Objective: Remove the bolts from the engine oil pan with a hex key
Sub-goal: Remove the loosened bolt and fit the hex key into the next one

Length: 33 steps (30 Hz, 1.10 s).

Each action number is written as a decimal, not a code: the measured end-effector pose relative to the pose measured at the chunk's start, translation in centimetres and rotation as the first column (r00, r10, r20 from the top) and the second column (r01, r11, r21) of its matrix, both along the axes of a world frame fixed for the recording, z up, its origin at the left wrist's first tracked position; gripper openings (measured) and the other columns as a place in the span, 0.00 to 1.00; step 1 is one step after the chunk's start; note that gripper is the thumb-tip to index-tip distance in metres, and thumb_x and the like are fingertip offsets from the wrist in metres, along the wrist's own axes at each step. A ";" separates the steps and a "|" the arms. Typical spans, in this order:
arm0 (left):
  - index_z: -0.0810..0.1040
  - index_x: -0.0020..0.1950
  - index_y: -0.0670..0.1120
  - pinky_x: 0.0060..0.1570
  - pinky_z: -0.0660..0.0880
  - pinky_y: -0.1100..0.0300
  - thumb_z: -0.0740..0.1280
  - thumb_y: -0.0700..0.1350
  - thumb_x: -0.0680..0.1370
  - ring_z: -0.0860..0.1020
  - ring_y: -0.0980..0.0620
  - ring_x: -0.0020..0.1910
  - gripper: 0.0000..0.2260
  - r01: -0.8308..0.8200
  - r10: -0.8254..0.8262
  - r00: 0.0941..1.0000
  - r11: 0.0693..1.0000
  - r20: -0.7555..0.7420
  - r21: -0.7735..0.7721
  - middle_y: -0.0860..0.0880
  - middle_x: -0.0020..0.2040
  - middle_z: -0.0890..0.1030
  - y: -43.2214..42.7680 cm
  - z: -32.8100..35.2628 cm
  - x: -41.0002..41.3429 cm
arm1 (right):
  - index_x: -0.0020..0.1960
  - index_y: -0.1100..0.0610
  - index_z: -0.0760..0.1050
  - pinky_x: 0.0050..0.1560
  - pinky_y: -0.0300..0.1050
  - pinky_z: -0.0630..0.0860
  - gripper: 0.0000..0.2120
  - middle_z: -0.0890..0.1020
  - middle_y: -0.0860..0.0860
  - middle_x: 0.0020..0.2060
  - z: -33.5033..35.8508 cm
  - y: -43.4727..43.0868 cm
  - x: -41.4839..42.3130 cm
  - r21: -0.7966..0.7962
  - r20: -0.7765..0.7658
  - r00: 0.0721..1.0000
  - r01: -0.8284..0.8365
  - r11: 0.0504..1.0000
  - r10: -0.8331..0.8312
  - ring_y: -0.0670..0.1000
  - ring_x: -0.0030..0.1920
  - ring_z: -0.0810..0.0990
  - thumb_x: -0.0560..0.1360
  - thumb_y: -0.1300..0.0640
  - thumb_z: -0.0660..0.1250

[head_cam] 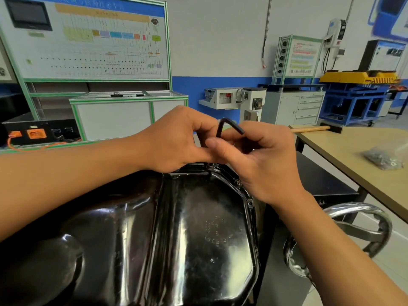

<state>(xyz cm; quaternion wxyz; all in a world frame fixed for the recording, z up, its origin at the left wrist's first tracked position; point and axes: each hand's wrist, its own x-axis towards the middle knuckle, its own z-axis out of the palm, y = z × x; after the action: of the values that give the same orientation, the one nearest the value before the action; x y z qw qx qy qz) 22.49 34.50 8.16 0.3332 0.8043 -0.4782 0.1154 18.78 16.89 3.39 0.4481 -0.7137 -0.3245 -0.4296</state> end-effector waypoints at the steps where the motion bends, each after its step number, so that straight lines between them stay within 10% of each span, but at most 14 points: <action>1: 0.82 0.47 0.35 0.46 0.77 0.51 0.76 0.43 0.73 0.80 0.42 0.43 0.11 0.008 -0.008 1.000 1.000 -0.001 0.005 0.39 0.42 0.83 0.0 0.0 -0.1 | 0.41 0.63 0.83 0.32 0.46 0.72 0.07 0.82 0.54 0.31 0.0 0.0 0.1 -0.002 -0.009 1.000 -0.002 1.000 0.002 0.54 0.31 0.77 0.72 0.58 0.77; 4: 0.84 0.47 0.47 0.38 0.75 0.65 0.74 0.42 0.75 0.78 0.60 0.35 0.02 0.051 -0.050 0.998 0.998 -0.022 0.034 0.55 0.38 0.84 0.2 0.0 -0.3 | 0.41 0.62 0.82 0.32 0.44 0.71 0.06 0.80 0.53 0.31 0.2 -0.1 0.1 -0.032 -0.022 1.000 0.013 0.999 -0.013 0.50 0.31 0.75 0.75 0.60 0.74; 7: 0.81 0.45 0.59 0.38 0.70 0.77 0.70 0.38 0.78 0.77 0.70 0.35 0.14 0.069 -0.066 0.996 0.996 -0.053 0.060 0.66 0.35 0.81 0.6 0.2 -0.3 | 0.44 0.59 0.81 0.35 0.37 0.69 0.04 0.80 0.48 0.33 0.3 -0.4 0.1 -0.101 -0.045 0.999 0.019 0.995 -0.023 0.47 0.33 0.75 0.78 0.61 0.70; 33: 0.83 0.40 0.52 0.33 0.65 0.77 0.75 0.41 0.74 0.72 0.66 0.27 0.06 -0.015 0.015 0.999 1.000 0.032 0.013 0.62 0.28 0.76 -0.2 0.1 -0.8 | 0.47 0.62 0.84 0.32 0.41 0.69 0.05 0.80 0.55 0.33 0.4 -0.2 -0.2 -0.015 -0.009 1.000 -0.001 1.000 0.001 0.54 0.33 0.75 0.75 0.59 0.74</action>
<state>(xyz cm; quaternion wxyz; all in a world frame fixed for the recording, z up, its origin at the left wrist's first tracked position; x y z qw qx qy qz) 21.74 34.33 8.30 0.3194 0.8081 -0.4781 0.1277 18.59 16.70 3.74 0.4442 -0.7188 -0.3263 -0.4237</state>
